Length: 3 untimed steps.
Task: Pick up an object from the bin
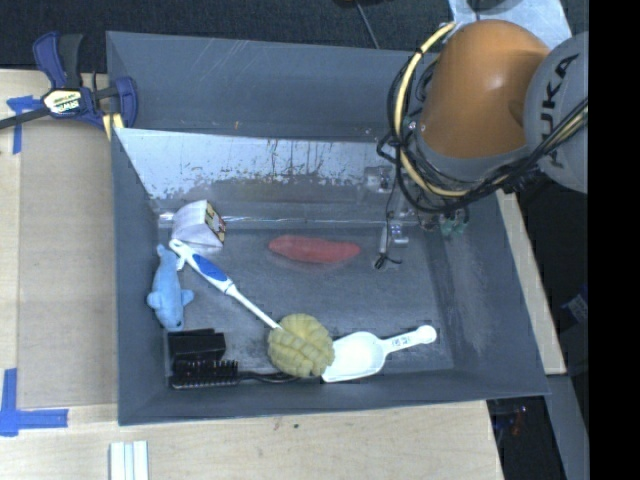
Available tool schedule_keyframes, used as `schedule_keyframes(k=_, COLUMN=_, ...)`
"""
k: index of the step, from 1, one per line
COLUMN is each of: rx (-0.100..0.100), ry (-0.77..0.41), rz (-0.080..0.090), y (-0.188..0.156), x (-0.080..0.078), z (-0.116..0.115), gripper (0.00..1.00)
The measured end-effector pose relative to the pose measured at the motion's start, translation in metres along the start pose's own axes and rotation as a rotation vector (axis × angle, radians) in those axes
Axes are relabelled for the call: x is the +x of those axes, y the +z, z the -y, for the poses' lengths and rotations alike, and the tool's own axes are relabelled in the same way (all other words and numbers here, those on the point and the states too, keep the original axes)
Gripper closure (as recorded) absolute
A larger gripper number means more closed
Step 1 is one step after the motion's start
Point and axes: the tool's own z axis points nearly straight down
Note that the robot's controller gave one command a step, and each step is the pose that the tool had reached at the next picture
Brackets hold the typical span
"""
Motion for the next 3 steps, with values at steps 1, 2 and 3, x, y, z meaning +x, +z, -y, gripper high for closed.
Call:
schedule_keyframes(k=1, rx=0.000, ry=0.000, rz=0.008, y=-0.005, x=-0.001, z=0.000, gripper=0.00)
schedule_keyframes(k=2, rx=-0.002, ry=0.183, rz=0.011, y=0.121, x=-0.032, z=-0.026, gripper=0.00)
schedule_keyframes(k=3, rx=-0.002, ry=0.160, rz=0.022, y=0.058, x=-0.032, z=-0.035, gripper=0.00)
